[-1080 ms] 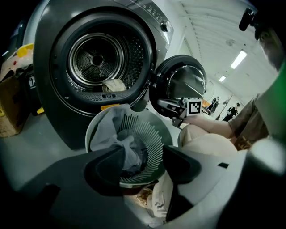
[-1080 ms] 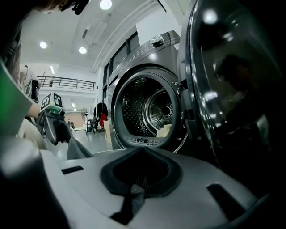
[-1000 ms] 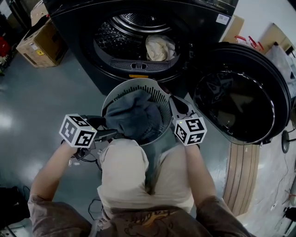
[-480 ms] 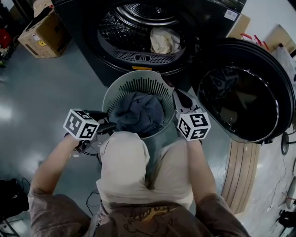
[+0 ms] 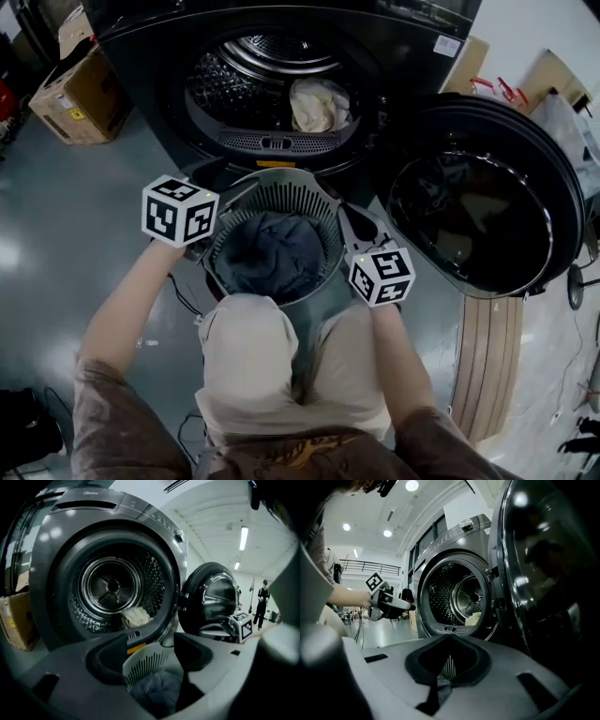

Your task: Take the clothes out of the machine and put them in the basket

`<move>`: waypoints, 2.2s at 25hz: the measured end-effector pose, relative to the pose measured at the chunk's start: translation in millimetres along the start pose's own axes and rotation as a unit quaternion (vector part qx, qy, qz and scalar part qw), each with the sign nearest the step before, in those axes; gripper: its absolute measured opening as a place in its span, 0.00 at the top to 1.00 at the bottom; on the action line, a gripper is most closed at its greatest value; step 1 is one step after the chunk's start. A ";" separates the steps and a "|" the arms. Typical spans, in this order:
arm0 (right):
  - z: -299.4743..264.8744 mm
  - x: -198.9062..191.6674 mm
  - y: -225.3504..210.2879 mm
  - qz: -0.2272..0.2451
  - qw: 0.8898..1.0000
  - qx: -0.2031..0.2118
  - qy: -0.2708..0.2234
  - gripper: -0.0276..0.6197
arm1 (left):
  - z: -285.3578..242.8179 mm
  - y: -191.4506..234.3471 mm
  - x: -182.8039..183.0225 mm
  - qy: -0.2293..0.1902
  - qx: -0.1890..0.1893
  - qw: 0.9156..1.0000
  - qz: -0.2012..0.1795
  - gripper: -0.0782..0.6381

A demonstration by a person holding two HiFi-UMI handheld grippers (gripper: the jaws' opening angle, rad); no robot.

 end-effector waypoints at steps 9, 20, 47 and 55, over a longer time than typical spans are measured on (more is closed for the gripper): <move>6.6 10.8 -2.0 0.002 1.000 -0.016 -0.008 0.96 | -134.6 34.2 48.7 -0.027 0.007 0.996 -0.080 0.44; 13.1 14.8 0.2 0.014 1.000 -0.024 -0.006 0.96 | -229.1 86.8 41.1 0.002 0.050 0.998 -0.032 0.51; -6.6 -0.9 -10.0 -0.013 1.000 -0.018 0.003 0.96 | -68.6 -1.3 34.1 -0.034 -0.011 0.999 -0.007 0.88; -10.5 -2.6 4.8 0.001 1.000 0.008 0.007 0.96 | 5.7 -53.8 -18.2 -0.047 -0.022 0.998 0.035 0.88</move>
Point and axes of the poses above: the fingertips, and each gripper's own axes: z backward along the fingers, y to its left, x out of its top, the point moved 1 cm from there along z, backward along the fingers, and after that the axes turned 14 degrees about -x, right-handed, at the moved point
